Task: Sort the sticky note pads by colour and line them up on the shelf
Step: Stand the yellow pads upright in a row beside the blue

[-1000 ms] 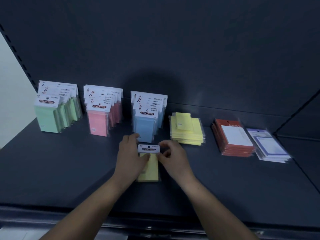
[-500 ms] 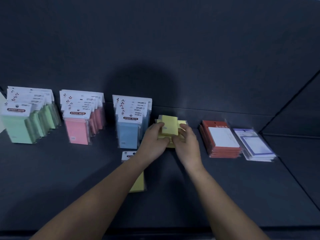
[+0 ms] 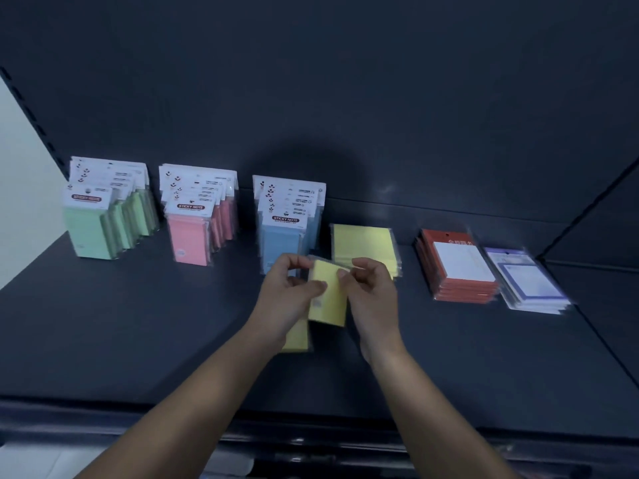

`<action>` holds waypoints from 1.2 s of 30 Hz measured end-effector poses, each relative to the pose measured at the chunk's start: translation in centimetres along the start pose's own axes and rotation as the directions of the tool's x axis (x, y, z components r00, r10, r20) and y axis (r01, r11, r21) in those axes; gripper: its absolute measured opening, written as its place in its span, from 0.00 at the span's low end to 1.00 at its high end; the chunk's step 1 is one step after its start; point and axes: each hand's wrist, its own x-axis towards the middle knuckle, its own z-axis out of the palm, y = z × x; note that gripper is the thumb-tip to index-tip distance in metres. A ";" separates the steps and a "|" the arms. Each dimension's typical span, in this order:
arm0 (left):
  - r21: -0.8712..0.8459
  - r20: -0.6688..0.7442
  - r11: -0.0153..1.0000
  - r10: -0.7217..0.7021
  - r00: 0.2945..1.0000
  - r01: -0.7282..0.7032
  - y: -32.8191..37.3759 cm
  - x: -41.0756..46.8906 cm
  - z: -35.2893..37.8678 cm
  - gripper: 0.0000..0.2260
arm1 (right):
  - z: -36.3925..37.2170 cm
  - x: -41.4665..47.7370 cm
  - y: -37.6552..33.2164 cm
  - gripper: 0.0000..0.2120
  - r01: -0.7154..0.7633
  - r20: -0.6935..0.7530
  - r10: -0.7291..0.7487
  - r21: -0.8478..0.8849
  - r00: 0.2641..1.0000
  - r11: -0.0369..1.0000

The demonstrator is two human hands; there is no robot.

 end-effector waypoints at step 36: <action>0.409 0.247 0.881 0.143 0.958 -0.237 -0.1 3.6 4.1 0.20 | -4.8 4.2 -0.2 0.17 0.147 0.024 -0.157 -0.520 0.987 0.841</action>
